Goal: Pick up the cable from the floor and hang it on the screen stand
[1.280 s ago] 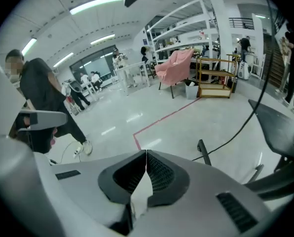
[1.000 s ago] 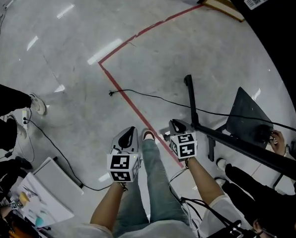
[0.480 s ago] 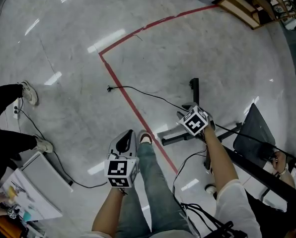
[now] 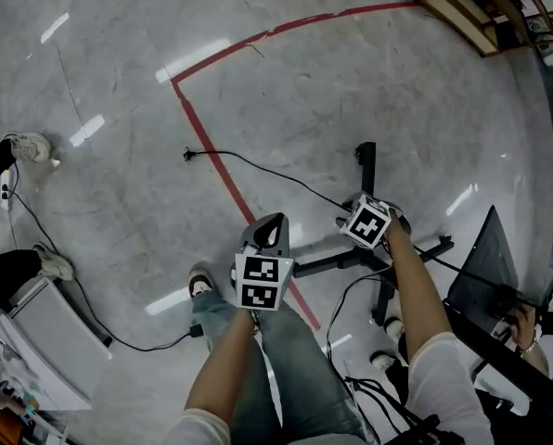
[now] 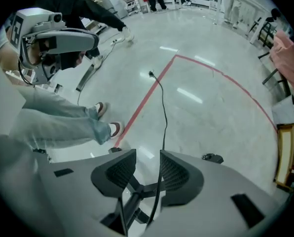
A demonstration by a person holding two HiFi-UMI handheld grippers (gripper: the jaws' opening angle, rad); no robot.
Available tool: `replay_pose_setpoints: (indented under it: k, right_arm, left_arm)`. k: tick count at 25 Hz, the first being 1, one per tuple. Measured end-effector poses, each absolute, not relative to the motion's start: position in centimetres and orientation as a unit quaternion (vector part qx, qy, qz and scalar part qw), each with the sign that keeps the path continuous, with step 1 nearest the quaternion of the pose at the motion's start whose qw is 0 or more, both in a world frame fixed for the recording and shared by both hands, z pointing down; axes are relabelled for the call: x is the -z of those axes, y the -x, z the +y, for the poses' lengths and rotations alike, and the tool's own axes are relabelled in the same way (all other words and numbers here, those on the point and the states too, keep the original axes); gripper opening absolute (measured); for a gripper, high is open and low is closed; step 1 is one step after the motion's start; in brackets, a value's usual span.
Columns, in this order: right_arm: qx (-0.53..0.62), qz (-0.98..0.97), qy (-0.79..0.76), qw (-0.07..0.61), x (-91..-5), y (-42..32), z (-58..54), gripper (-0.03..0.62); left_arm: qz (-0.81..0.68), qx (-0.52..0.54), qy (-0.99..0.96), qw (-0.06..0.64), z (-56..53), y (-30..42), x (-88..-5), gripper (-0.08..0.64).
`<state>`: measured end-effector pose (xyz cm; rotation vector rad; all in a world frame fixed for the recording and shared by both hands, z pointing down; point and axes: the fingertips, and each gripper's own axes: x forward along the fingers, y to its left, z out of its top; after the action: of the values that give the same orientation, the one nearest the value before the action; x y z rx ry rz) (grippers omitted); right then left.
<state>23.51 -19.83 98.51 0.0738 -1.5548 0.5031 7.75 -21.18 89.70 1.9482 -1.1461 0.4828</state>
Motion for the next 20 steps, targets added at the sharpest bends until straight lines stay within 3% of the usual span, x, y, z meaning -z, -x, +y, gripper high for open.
replay_pose_setpoints:
  k: [9, 20]
  right_arm:
    - [-0.22, -0.648, -0.007, 0.729, -104.0, -27.0, -20.0, 0.141]
    - [-0.306, -0.514, 0.025, 0.801, -106.0, -30.9, -17.3, 0.135]
  left_arm:
    - [-0.436, -0.196, -0.774, 0.414, -21.3, -10.6, -95.7, 0.003]
    - [-0.426, -0.196, -0.781, 0.413, -21.3, -9.6, -96.9, 0.003]
